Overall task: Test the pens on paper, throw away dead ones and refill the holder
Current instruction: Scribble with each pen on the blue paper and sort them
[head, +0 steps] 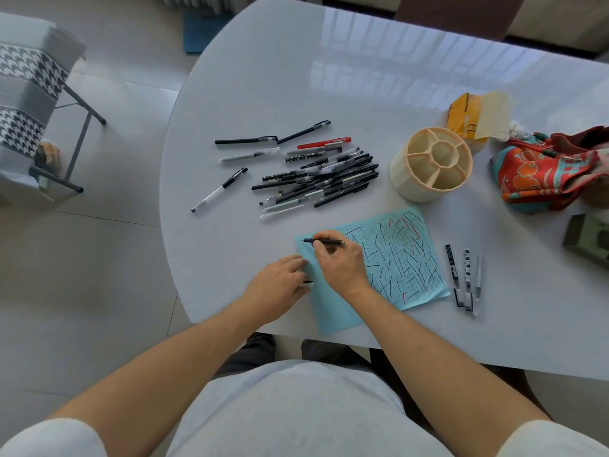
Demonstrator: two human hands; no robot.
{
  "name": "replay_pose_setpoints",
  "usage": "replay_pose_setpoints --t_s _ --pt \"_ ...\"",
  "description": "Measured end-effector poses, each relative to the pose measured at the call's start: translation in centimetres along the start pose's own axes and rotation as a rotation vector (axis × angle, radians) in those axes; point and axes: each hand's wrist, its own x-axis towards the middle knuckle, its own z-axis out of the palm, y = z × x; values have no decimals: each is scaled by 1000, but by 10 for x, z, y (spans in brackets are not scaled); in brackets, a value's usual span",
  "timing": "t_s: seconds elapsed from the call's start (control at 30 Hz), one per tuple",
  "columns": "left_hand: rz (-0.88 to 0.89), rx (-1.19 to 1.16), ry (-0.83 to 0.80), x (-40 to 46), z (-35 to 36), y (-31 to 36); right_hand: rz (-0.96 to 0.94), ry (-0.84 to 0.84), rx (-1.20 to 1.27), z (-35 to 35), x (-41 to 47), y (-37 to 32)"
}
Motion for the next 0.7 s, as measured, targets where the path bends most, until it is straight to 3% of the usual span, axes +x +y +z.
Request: replay_pose_setpoints --t_s 0.13,0.37,0.6,0.7 --pt "-36 -20 -33 1 -1 0 -49 109 -105 -12 6 6" --pt "-73 -14 -76 6 -4 3 28 162 76 -25 -1 13" --pt "-80 9 -105 10 -7 5 -25 35 36 -18 -12 19" --pt "-83 6 -108 11 -6 5 -45 69 -56 -19 -8 18"
